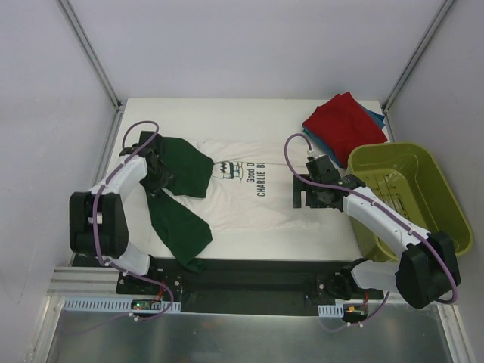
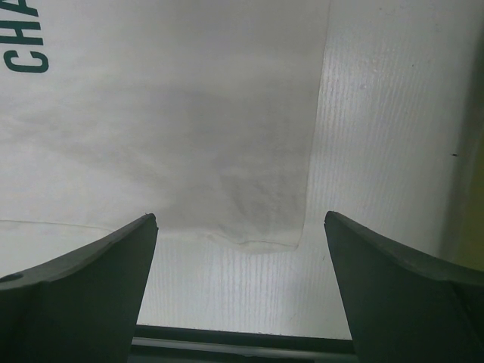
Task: Fold and stack the t-shirts
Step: Fold the flattened tshirt in 1/3 of the way
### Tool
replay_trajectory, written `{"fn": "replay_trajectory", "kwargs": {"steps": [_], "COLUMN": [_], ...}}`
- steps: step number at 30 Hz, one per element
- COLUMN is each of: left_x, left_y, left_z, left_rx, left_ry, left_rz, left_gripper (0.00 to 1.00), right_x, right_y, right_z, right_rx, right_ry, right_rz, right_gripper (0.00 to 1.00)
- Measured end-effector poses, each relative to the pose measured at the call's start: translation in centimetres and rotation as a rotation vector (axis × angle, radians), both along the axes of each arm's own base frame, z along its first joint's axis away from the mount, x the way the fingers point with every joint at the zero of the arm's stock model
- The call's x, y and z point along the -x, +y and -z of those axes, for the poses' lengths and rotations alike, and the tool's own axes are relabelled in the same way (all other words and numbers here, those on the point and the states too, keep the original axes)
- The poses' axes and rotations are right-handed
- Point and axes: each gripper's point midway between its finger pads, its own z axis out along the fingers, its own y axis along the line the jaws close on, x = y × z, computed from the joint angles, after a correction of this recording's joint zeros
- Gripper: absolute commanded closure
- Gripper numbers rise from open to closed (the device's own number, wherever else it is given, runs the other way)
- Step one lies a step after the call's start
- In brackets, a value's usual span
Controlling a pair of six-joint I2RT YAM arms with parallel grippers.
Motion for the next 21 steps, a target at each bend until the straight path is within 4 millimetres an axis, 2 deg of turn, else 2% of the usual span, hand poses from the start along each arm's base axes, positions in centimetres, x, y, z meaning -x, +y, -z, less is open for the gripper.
{"fn": "replay_trajectory", "kwargs": {"steps": [1,3,5,10,19,21], "left_x": [-0.7,-1.9,-2.8,-2.8,1.9,2.6], "left_y": [0.1,0.4,0.6,0.5,0.6,0.7], "left_z": [0.5,1.4,2.2,1.9,-0.5,-0.7], "left_rx": [0.003,0.008,0.015,0.019,0.025,0.020], "left_ry": [0.013,0.032,0.045,0.026,-0.007,-0.004], "left_rz": [-0.001,-0.002,0.001,0.013,-0.018,-0.026], "left_gripper": [0.75,0.90,1.00,1.00,1.00,0.92], "right_x": [0.0,0.0,0.0,0.1,0.2,0.2], "right_y": [0.0,0.0,0.0,-0.1,-0.1,-0.1], "right_z": [0.0,0.0,0.0,0.1,1.0,1.0], "right_rx": [0.000,0.001,0.002,0.004,0.022,0.022], "right_ry": [0.001,0.001,0.001,0.005,0.038,0.038], "right_rz": [0.000,0.000,0.000,0.001,0.000,0.000], "right_gripper": [0.03,0.03,0.03,0.03,0.03,0.03]}}
